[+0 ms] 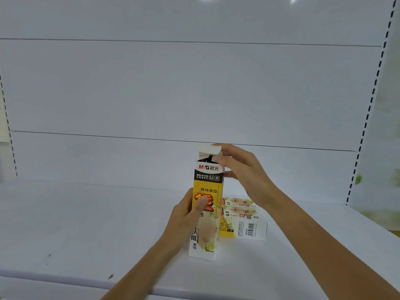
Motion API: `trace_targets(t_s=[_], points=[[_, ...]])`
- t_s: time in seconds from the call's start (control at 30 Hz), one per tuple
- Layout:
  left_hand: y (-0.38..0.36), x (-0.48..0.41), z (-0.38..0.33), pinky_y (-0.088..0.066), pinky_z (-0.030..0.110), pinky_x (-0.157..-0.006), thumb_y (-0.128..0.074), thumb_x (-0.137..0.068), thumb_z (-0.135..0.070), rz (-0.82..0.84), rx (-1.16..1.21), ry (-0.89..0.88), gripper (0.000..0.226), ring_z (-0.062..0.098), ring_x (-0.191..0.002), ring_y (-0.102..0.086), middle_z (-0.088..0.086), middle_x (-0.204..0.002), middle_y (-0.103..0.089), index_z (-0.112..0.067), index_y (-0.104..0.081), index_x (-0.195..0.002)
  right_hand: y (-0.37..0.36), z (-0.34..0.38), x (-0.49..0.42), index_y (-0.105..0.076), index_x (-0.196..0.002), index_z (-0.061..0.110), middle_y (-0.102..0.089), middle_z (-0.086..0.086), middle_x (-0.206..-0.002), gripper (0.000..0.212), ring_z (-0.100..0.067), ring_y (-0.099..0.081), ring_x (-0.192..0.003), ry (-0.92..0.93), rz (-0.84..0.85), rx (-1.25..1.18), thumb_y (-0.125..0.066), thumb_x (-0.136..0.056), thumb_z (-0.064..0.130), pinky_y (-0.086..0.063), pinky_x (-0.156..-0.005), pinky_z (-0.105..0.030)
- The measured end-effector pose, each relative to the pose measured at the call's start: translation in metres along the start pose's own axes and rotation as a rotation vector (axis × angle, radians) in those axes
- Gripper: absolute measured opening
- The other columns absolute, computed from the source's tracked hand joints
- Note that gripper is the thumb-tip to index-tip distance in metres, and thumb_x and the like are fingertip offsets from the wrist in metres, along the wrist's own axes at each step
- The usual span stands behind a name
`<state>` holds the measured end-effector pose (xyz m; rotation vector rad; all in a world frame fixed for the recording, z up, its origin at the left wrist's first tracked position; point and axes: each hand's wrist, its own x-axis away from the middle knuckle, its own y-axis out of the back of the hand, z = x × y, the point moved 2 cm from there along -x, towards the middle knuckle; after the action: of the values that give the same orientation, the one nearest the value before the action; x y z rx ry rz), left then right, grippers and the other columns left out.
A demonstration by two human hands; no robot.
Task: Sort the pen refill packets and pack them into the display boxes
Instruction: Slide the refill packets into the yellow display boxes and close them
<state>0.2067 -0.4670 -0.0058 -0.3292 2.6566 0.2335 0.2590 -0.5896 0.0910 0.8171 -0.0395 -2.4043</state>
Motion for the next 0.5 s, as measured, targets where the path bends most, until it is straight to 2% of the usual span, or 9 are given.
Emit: trace_targets(t_s=[0.1, 0.2, 0.23, 0.37, 0.43, 0.5], points=[[-0.002, 0.003, 0.005, -0.053, 0.017, -0.064, -0.05, -0.082, -0.056, 0.028, 0.025, 0.046, 0.037, 0.005, -0.08, -0.07, -0.022, -0.087, -0.072, -0.028, -0.054, -0.106, -0.002, -0.003, -0.001, -0.067, -0.101, 0.02, -0.069, 0.004, -0.089, 0.026, -0.009, -0.061, -0.092, -0.054, 0.022, -0.158, -0.049, -0.09, 0.004, -0.048, -0.074, -0.023], [-0.001, 0.004, 0.013, -0.056, 0.036, -0.077, -0.062, -0.07, -0.055, 0.077, 0.069, 0.107, 0.047, 0.014, -0.088, -0.071, -0.011, -0.098, -0.073, -0.029, -0.057, -0.108, -0.001, -0.004, -0.001, -0.069, -0.097, 0.018, -0.07, 0.002, -0.09, 0.034, -0.008, -0.062, -0.087, -0.015, -0.005, -0.2, -0.043, -0.088, -0.003, -0.049, -0.072, -0.019], [0.0, 0.004, 0.014, -0.056, 0.038, -0.079, -0.062, -0.067, -0.056, 0.083, 0.068, 0.113, 0.05, 0.015, -0.089, -0.071, -0.01, -0.099, -0.072, -0.029, -0.058, -0.108, -0.001, -0.003, -0.001, -0.07, -0.094, 0.017, -0.07, 0.002, -0.091, 0.035, -0.009, -0.062, -0.086, 0.012, -0.014, -0.186, -0.043, -0.087, -0.003, -0.049, -0.072, -0.02], [0.001, 0.003, 0.01, -0.056, 0.028, -0.071, -0.058, -0.076, -0.06, 0.08, 0.023, 0.116, 0.044, 0.01, -0.085, -0.071, -0.016, -0.094, -0.072, -0.029, -0.058, -0.107, -0.007, -0.005, 0.001, -0.07, -0.092, 0.016, -0.069, 0.001, -0.1, 0.024, -0.012, -0.061, -0.091, 0.061, 0.015, -0.058, -0.049, -0.081, 0.02, -0.049, -0.078, -0.031], [0.002, 0.005, 0.009, -0.054, 0.019, -0.064, -0.054, -0.071, -0.053, 0.085, -0.003, 0.125, 0.044, 0.005, -0.082, -0.07, -0.019, -0.091, -0.072, -0.028, -0.057, -0.107, -0.007, -0.005, 0.001, -0.07, -0.09, 0.016, -0.07, 0.0, -0.098, 0.018, -0.011, -0.063, -0.088, 0.057, -0.022, -0.066, -0.052, -0.09, 0.02, -0.05, -0.077, -0.032], [0.003, 0.008, 0.008, -0.052, 0.015, -0.06, -0.06, -0.078, -0.042, 0.09, -0.03, 0.146, 0.031, 0.002, -0.079, -0.069, -0.02, -0.087, -0.072, -0.031, -0.057, -0.106, -0.007, -0.004, 0.0, -0.071, -0.089, 0.016, -0.071, 0.002, -0.096, 0.02, -0.01, -0.063, -0.087, 0.036, -0.05, -0.096, -0.051, -0.093, 0.015, -0.05, -0.076, -0.03]])
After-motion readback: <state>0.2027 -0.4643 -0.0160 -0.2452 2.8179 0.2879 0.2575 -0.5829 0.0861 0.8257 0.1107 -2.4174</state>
